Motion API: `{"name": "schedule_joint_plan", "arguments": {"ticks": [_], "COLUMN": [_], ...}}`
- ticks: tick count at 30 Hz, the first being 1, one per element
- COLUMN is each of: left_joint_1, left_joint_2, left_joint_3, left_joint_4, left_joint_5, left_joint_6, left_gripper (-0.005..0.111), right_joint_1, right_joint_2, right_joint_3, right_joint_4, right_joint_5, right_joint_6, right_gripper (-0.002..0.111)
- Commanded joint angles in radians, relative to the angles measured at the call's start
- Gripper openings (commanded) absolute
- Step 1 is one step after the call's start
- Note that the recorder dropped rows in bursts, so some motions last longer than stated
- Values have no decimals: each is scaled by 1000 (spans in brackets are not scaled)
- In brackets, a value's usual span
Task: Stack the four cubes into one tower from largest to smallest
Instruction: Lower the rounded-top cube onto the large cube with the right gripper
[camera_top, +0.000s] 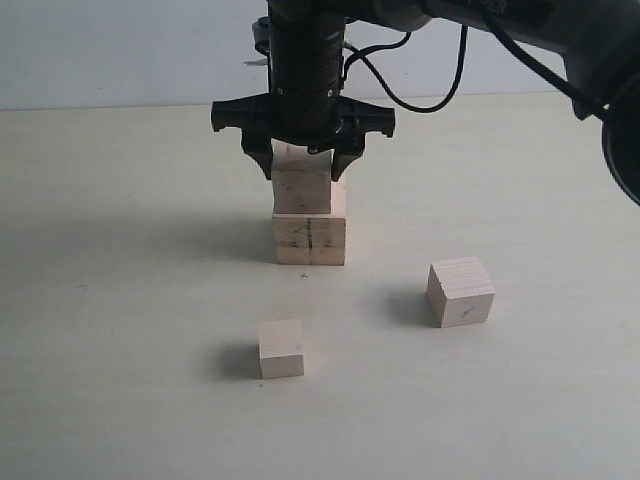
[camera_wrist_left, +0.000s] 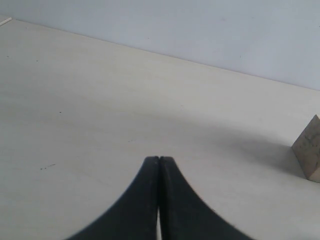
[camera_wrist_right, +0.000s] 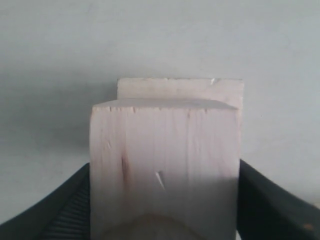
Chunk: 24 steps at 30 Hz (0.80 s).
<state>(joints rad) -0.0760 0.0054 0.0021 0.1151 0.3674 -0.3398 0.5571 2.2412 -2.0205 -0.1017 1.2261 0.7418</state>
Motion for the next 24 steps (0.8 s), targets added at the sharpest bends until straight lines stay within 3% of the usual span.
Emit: {"name": "schedule_joint_plan", "arguments": {"ticks": [1,24], "left_joint_1": [-5,-5], "left_joint_2": [-5,-5], "left_joint_3": [-2,-2], "left_joint_4": [1,1], "left_joint_5": [-11,-11], "left_joint_6": [-7,-7], "left_gripper": [0,0], "right_joint_1": [1,1], "right_joint_2": [-6,-6], "right_joint_3": [1,1], "right_joint_4": [-52,-31], "right_joint_5": [-5,-5], "right_joint_6": [-15,-26], "right_gripper": [67,67]}}
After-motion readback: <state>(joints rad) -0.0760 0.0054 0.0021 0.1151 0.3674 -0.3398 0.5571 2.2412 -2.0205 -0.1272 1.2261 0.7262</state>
